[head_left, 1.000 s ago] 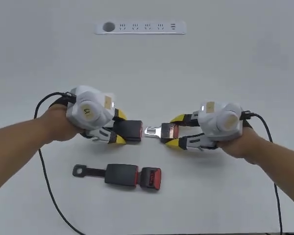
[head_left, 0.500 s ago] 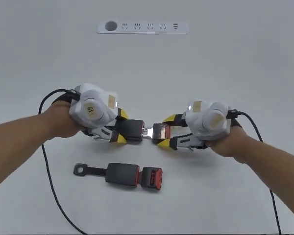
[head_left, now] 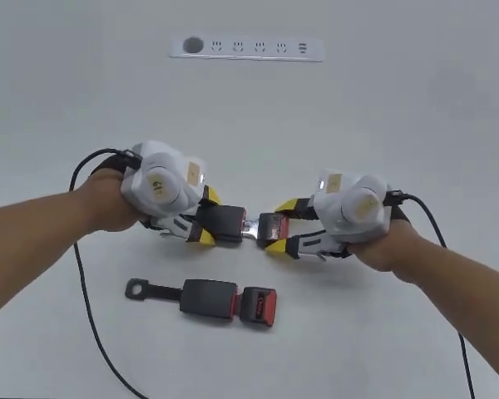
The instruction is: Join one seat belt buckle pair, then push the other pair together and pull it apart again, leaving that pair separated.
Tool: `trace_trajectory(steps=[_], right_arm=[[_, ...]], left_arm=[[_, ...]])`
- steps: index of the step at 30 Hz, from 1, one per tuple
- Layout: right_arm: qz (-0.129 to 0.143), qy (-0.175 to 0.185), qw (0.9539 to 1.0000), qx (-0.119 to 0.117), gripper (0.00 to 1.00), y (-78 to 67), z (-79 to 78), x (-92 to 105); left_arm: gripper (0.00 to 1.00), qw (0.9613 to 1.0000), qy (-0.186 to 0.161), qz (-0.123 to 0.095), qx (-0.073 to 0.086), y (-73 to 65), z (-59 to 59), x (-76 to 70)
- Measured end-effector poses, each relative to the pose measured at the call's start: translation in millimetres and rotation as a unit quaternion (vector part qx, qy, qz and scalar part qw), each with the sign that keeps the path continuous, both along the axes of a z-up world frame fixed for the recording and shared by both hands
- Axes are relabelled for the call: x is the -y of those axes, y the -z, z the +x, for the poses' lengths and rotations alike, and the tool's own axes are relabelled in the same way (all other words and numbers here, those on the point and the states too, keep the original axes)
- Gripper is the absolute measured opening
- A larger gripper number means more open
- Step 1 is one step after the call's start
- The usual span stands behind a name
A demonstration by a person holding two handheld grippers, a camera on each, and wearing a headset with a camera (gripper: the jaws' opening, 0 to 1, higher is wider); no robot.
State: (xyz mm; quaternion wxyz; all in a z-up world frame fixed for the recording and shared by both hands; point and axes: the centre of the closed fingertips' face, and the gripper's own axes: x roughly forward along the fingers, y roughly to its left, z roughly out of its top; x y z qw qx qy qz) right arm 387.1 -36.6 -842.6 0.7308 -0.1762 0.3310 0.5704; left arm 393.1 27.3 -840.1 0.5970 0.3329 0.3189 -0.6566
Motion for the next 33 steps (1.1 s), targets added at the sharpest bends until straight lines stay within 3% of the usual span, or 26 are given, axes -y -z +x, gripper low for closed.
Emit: trace_trajectory(steps=[4,6,33], right_arm=[[0.023,0.016,0.9995,-0.015,0.34,-2.0,0.0,-13.9],[0.004,0.012,0.9999,-0.003,0.34,-1.5,0.7,-15.9],[-0.031,0.027,0.9991,-0.008,0.34,0.1,0.8,-15.4]], left_arm=[[0.34,1.0000,0.002,0.003,0.001,-0.2,-1.1,1.9],[0.34,1.0000,0.006,0.007,0.000,1.4,0.1,-0.5],[0.34,0.9999,0.005,0.010,0.001,0.0,-1.2,1.3]])
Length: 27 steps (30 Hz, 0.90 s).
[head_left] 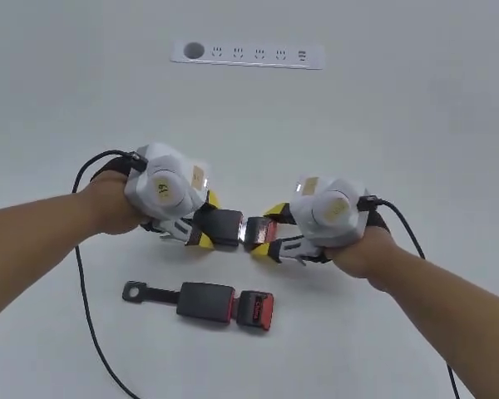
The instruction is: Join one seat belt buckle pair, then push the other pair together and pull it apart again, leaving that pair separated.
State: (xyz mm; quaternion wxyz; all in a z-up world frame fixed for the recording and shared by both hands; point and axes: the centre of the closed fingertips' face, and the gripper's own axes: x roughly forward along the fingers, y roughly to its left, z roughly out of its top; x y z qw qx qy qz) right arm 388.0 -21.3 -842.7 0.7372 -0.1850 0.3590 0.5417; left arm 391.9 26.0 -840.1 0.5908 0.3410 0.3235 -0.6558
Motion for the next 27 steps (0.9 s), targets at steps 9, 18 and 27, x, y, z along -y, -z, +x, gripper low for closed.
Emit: trace_trajectory(steps=[9,18,27], right_arm=[[-0.010,-0.002,0.9999,0.004,0.34,0.2,-0.6,0.7],[-0.024,-0.006,0.9997,0.006,0.35,0.7,-2.9,7.6],[-0.021,-0.016,0.9996,0.009,0.35,0.3,-5.8,20.9]], left_arm=[[0.34,1.0000,0.004,-0.002,0.000,0.0,-0.2,-0.4],[0.35,1.0000,0.001,-0.003,-0.001,-0.9,-0.9,-0.7],[0.35,1.0000,0.001,-0.009,-0.003,1.5,0.5,-1.6]])
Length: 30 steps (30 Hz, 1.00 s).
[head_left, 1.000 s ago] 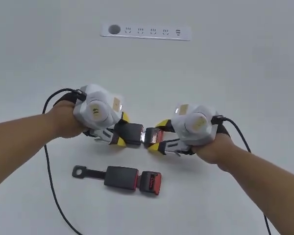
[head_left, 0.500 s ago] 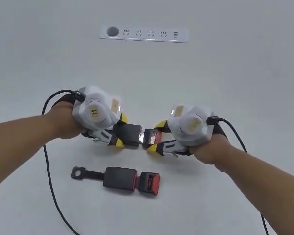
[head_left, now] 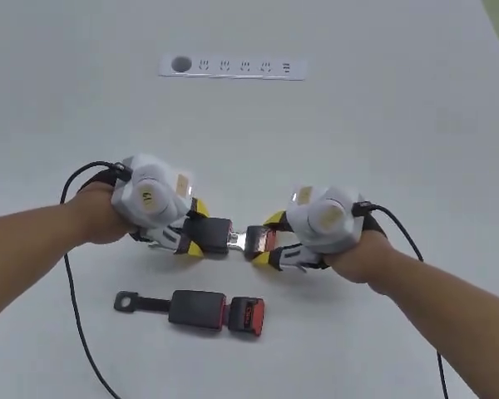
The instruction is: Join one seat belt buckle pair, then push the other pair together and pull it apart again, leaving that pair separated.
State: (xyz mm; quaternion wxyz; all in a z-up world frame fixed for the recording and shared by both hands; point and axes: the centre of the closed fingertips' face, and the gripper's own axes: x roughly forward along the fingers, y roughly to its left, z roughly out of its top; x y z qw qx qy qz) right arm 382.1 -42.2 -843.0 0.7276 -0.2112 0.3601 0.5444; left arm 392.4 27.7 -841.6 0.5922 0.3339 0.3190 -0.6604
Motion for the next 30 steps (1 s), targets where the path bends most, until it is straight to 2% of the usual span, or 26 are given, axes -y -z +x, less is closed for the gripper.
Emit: trace_trajectory(steps=[7,15,30], right_arm=[[-0.003,-0.005,1.0000,-0.001,0.35,-1.0,0.1,14.6],[0.001,-0.002,1.0000,0.002,0.35,-2.2,-2.5,29.2],[-0.012,0.005,0.9999,-0.001,0.36,-2.1,-13.2,74.9]], left_arm=[[0.35,1.0000,0.004,0.000,-0.001,1.5,0.7,-0.5],[0.35,0.9999,-0.010,-0.004,-0.002,1.3,1.2,-0.8],[0.35,0.9999,-0.013,-0.004,-0.004,1.0,1.4,-1.6]])
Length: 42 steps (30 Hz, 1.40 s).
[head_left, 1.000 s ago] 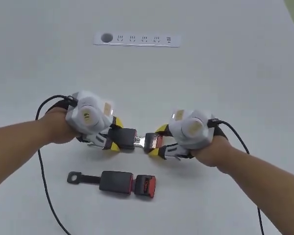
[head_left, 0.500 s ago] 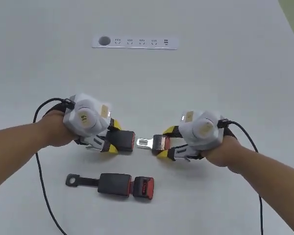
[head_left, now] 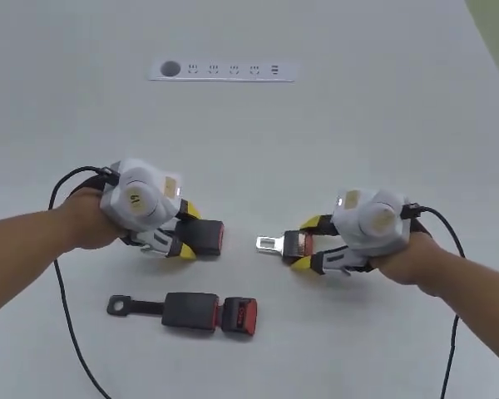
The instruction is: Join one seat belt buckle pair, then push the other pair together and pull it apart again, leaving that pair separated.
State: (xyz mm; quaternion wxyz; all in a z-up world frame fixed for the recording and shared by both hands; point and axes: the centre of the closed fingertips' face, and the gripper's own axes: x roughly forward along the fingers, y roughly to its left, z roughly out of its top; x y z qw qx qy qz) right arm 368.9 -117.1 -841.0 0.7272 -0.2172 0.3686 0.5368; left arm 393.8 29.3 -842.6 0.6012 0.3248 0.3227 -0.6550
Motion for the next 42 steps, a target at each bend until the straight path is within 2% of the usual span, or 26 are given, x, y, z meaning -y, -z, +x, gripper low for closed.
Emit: trace_trajectory(steps=[17,29,31,32,33,34,35,36,38,40,42], right_arm=[[-0.013,0.000,0.9999,-0.002,0.36,0.6,-12.3,38.9],[-0.017,-0.001,0.9998,-0.004,0.36,1.6,-11.6,42.8],[-0.021,-0.003,0.9998,-0.004,0.37,1.4,-12.5,42.2],[-0.027,-0.011,0.9996,0.001,0.37,1.9,-12.0,41.5],[-0.030,-0.017,0.9994,0.004,0.39,2.1,-13.7,41.6],[-0.033,-0.018,0.9992,0.009,0.41,2.6,-14.4,41.3],[-0.035,-0.014,0.9993,0.010,0.46,2.8,-15.4,42.5],[-0.035,0.005,0.9993,0.010,0.54,2.4,-12.8,42.6],[-0.009,0.037,0.9990,0.021,0.63,-5.0,-7.2,39.2],[0.006,0.068,0.9973,0.027,0.67,-10.4,-2.1,38.4],[0.025,0.103,0.9932,0.048,0.70,-20.0,6.2,37.7]], left_arm=[[0.35,1.0000,-0.004,0.006,0.000,-1.1,-0.5,0.8],[0.36,0.9998,-0.004,0.018,-0.001,-0.2,0.2,0.9],[0.37,0.9996,0.007,0.028,0.002,-0.2,-1.3,0.9],[0.38,0.9991,0.024,0.034,0.009,-0.6,-2.6,1.7],[0.40,0.9992,0.017,0.036,0.007,-1.4,-3.2,2.5],[0.44,0.9993,0.009,0.035,0.012,-3.9,-0.5,3.6],[0.49,0.9997,-0.012,0.016,0.015,-8.0,3.8,8.5],[0.54,0.9991,-0.040,0.004,0.011,-13.9,8.0,10.2],[0.63,0.9982,-0.059,-0.003,0.013,-21.2,12.2,10.7],[0.71,0.9969,-0.073,-0.021,0.018,-32.2,14.9,12.9],[0.75,0.9917,-0.123,-0.037,0.006,-40.7,19.1,11.7]])
